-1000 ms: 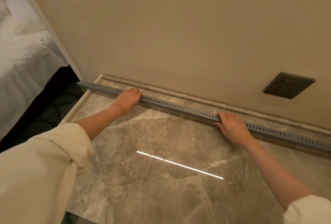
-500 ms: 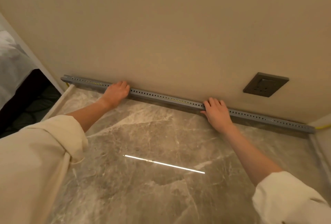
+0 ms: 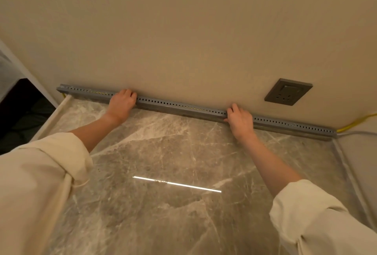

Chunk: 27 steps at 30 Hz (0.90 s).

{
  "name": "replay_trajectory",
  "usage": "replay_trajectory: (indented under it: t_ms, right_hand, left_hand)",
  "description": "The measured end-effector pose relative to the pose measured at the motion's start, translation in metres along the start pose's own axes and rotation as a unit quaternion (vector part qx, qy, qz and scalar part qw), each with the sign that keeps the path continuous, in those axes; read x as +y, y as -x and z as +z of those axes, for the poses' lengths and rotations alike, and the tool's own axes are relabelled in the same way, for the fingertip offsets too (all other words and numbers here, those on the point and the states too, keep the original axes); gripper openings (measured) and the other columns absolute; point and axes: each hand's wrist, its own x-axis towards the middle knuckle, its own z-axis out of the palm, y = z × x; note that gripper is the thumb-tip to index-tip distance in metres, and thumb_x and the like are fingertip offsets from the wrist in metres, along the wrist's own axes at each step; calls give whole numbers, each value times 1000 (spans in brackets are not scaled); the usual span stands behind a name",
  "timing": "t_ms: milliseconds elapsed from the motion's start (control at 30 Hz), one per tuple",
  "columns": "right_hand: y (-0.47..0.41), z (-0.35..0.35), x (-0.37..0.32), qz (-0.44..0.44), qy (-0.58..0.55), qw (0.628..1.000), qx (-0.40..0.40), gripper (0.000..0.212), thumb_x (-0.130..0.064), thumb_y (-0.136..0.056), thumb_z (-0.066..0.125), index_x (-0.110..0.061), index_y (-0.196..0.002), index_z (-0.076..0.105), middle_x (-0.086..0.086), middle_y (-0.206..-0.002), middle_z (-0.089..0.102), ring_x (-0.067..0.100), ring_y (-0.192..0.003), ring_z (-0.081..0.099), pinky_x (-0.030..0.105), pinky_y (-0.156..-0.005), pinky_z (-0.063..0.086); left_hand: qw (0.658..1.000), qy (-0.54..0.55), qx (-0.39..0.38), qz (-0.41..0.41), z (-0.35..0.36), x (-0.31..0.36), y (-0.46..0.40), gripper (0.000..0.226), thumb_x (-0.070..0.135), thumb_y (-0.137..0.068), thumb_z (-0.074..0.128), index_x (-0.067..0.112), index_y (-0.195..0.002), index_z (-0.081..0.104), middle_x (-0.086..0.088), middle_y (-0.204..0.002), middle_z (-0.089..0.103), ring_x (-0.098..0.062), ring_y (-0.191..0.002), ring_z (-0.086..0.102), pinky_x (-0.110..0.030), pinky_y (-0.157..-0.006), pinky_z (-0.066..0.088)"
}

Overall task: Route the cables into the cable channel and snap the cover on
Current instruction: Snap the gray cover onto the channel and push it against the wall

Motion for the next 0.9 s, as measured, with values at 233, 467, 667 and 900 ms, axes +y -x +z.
replay_trajectory:
  t_ms: [233, 467, 667, 900]
  right_hand:
    - [2, 3, 10, 21, -23, 999, 7, 22, -24, -92, 58, -4, -100, 54, 14, -107, 52, 33, -87, 60, 40, -61, 47]
    - [-1, 0, 8, 38, -44, 998, -7, 26, -25, -91, 59, -2, -102, 53, 15, -109, 51, 36, -88, 61, 41, -62, 47]
    - [3, -1, 1, 58, -39, 998, -7, 25, -18, -91, 59, -1, -108, 50, 16, -115, 48, 35, -93, 59, 41, -66, 48]
    - [13, 3, -3, 70, -26, 997, 17, 25, -4, -86, 60, -2, -108, 48, 16, -114, 47, 32, -94, 56, 36, -57, 41]
  left_hand:
    - [999, -26, 18, -14, 6, 0, -2, 22, -9, -67, 71, -2, -85, 58, -24, -85, 59, -39, -78, 58, -45, -67, 48]
    - [997, 60, 18, -55, 6, 5, -3, 8, -9, -76, 62, -4, -82, 62, -23, -87, 59, -39, -83, 54, -45, -61, 45]
    - [993, 90, 23, -72, 8, 10, 2, 22, -13, -80, 54, -6, -101, 60, -24, -103, 58, -39, -95, 52, -46, -70, 46]
    - [993, 99, 24, -59, 11, 10, 10, 26, 9, -87, 59, -4, -109, 55, -23, -103, 57, -40, -94, 54, -49, -75, 47]
